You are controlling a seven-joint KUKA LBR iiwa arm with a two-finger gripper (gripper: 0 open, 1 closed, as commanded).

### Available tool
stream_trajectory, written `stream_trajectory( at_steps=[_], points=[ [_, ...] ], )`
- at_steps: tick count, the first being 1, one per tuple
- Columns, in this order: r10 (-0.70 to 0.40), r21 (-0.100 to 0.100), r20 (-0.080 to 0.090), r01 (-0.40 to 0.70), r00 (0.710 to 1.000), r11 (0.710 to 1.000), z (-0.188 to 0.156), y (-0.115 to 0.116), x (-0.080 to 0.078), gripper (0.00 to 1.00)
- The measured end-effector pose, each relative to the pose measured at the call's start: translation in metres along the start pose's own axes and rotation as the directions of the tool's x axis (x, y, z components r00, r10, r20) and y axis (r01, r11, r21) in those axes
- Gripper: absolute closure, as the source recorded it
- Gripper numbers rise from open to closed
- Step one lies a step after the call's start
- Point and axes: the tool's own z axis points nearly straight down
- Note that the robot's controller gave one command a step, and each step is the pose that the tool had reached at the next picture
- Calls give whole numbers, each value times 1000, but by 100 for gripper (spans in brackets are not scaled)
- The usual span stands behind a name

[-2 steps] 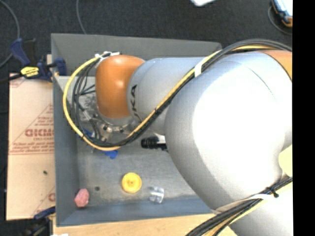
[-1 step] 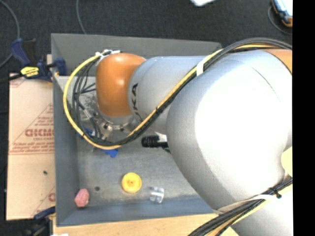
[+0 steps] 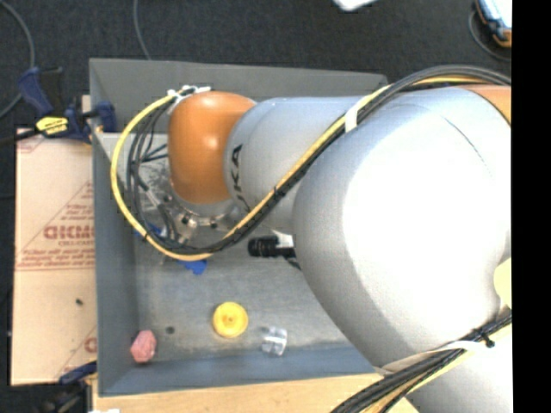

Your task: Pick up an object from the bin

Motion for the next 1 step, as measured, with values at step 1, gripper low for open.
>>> stream_trajectory(
  at_steps=[1],
  points=[
    [0,0,0,0,1000,1000,-4,0,0,100]
  ],
)
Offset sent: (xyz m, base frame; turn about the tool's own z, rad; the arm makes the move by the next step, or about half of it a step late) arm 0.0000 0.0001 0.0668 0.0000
